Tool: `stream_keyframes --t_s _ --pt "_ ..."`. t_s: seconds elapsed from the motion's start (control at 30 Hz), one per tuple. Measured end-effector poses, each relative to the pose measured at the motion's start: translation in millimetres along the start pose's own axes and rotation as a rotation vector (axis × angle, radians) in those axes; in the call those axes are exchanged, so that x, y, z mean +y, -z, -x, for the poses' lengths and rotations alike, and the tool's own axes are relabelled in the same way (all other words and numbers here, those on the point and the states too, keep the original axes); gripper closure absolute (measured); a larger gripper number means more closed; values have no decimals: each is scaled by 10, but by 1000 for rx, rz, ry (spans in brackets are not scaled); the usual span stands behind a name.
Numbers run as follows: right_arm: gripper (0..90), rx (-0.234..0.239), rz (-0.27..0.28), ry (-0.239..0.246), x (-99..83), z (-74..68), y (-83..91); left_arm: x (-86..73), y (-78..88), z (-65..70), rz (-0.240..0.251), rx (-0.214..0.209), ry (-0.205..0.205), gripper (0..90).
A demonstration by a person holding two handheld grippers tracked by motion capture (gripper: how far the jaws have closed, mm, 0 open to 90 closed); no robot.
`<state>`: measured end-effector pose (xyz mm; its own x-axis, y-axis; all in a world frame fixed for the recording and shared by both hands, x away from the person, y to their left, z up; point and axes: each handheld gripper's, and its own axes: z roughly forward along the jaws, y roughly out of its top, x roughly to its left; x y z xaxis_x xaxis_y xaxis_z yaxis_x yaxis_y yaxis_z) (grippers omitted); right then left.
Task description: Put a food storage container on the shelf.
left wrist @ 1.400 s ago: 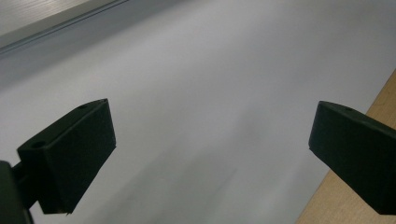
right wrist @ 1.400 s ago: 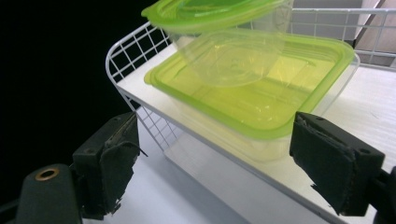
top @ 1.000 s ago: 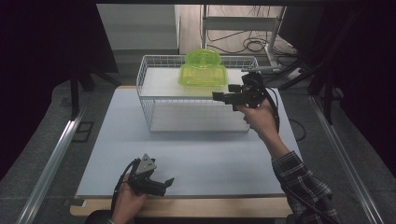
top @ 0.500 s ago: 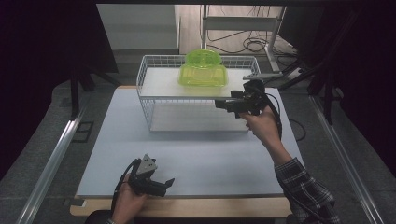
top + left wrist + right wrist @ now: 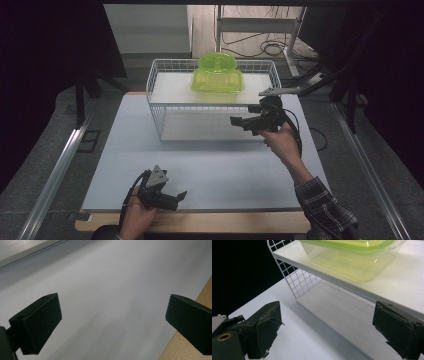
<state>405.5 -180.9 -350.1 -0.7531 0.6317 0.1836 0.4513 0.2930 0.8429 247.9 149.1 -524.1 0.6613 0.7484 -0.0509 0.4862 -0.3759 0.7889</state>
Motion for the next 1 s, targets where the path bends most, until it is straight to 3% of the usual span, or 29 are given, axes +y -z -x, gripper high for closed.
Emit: stream_keyframes --t_s 0.3,1.0 --pt "69 -22 -22 51 -162 -29 -80 -1 0 0 -2 0 0 4" --pt "68 -31 -63 42 -568 40 -214 4 3 -1 -6 -16 18 5"
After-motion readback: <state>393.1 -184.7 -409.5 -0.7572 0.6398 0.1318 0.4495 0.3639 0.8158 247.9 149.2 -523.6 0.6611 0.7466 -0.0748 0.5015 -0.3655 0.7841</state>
